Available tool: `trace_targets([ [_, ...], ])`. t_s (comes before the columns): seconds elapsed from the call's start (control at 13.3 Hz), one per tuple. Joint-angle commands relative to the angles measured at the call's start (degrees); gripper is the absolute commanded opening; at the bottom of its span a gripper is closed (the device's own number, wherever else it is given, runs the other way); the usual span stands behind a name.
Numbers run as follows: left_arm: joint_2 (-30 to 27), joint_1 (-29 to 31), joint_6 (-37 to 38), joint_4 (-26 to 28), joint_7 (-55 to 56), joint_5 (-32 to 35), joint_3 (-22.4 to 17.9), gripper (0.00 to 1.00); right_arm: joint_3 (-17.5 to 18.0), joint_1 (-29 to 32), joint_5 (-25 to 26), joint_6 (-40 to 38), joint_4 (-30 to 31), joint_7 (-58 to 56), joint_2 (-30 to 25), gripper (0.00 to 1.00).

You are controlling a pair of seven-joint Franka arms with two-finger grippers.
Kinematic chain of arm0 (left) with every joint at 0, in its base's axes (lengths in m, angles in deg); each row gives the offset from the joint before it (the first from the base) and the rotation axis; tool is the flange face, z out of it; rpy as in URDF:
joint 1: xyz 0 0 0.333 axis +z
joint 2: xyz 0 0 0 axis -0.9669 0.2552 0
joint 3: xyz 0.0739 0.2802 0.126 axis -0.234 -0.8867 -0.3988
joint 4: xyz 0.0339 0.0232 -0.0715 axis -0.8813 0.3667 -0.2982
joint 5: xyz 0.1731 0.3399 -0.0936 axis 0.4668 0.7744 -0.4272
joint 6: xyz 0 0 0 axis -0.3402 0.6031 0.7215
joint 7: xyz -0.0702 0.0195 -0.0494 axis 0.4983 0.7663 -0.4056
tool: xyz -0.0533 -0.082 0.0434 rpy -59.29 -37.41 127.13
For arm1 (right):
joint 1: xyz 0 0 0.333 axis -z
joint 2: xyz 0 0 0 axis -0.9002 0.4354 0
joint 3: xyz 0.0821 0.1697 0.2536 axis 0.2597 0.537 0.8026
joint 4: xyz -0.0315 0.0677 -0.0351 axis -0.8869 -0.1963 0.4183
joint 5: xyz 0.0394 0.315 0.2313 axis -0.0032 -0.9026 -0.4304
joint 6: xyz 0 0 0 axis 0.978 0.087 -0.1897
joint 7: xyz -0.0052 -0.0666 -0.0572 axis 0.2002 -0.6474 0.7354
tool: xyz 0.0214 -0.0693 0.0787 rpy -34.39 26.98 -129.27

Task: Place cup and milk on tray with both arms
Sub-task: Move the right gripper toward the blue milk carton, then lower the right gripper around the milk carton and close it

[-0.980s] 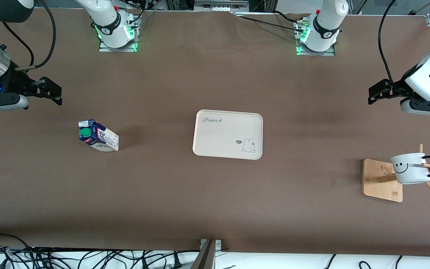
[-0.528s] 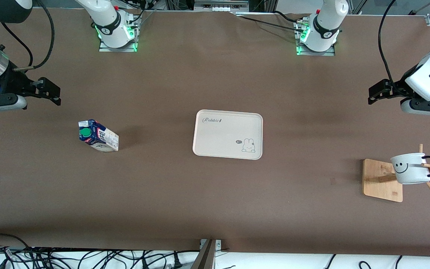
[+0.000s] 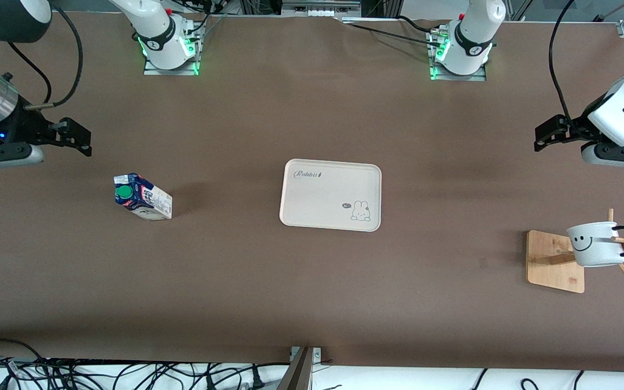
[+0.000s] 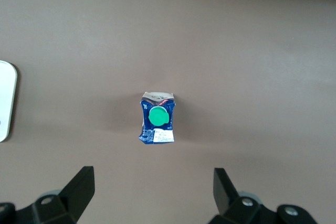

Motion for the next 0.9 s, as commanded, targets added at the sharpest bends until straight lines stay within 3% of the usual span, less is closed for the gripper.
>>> trace_targets([
  [0.0,0.98,0.22,1.46,-2.18,-0.54,-0.92,0.0,1.0,0.3,0.26,0.57,-0.38,-0.9,-0.29,3.72,1.0],
  [0.38,0.98,0.22,1.46,-2.18,-0.54,-0.92,0.0,1.0,0.3,0.52,-0.39,2.75,0.5,-0.12,12.51,1.0],
  [0.83,0.98,0.22,1.46,-2.18,-0.54,-0.92,0.0,1.0,0.3,0.61,-2.32,18.92,14.11,0.68,12.27,1.0],
])
